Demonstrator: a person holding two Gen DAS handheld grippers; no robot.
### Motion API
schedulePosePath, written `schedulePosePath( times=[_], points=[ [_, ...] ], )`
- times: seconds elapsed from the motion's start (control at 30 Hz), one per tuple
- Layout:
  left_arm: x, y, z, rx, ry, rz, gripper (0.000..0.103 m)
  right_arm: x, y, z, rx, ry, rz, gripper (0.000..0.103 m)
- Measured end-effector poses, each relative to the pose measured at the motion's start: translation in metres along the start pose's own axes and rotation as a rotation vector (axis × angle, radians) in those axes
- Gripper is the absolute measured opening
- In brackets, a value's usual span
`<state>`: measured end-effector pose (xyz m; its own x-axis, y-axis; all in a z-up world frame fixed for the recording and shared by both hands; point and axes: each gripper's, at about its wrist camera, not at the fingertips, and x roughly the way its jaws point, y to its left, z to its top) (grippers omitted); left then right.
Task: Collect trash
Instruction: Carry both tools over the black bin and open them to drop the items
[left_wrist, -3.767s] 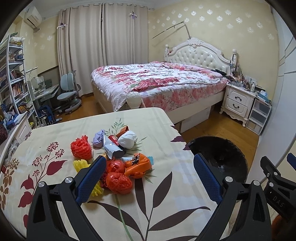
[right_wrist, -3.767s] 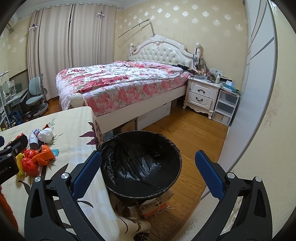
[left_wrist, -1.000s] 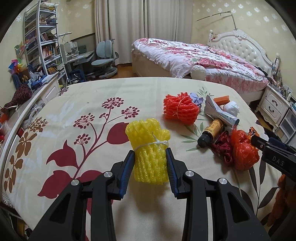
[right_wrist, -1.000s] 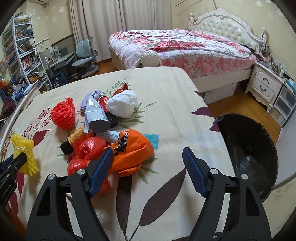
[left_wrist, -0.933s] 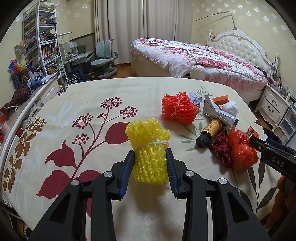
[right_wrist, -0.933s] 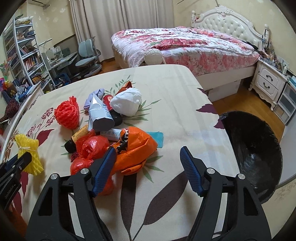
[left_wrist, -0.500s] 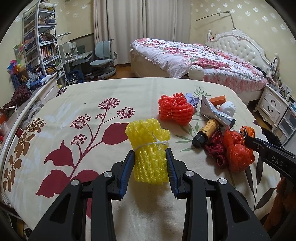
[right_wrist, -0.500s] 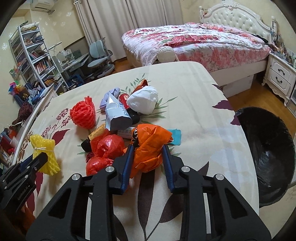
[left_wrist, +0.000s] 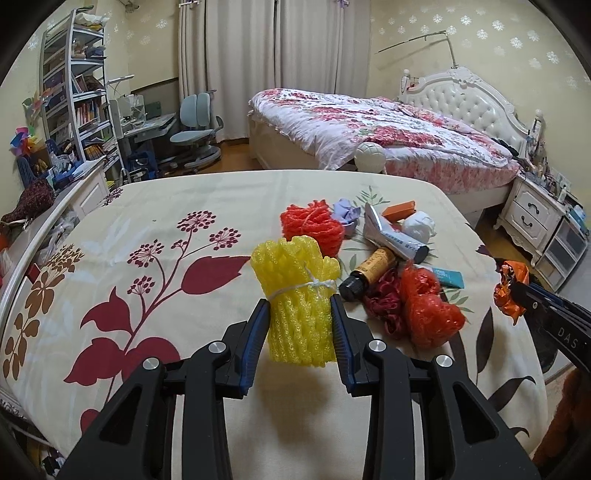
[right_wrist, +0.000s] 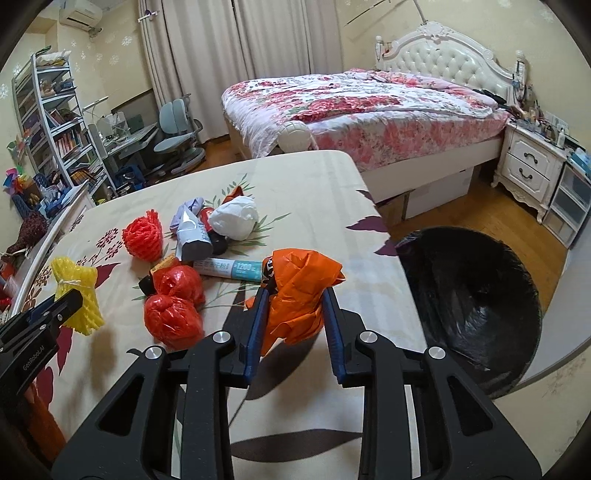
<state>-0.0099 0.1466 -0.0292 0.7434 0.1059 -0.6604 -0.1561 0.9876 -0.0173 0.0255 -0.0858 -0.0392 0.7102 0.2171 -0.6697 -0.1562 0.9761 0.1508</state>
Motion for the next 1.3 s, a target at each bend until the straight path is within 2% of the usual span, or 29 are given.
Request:
schedulePosePath(
  times=[0.37,0.67,1.0,1.3],
  points=[
    [-0.009,-0.087,0.011,0.111,-0.045,-0.148,0.035,-0.029,-0.067,-0.001,0.048,-0.080,-0.185,0.029],
    [0.005,-0.163,0.018,0.204,-0.073,-0.259,0.035,-0.020,-0.121,0.001,0.113,-0.085,-0.271,0.029],
    [0.036,-0.221,0.017,0.275,-0.057,-0.282,0.035,0.001,-0.156,-0.003,0.146,-0.067,-0.322,0.029],
    [0.059,-0.250,0.020,0.299,-0.026,-0.288,0.035,0.011,-0.179,-0.003,0.193,-0.053,-0.341,0.029]
  ],
)
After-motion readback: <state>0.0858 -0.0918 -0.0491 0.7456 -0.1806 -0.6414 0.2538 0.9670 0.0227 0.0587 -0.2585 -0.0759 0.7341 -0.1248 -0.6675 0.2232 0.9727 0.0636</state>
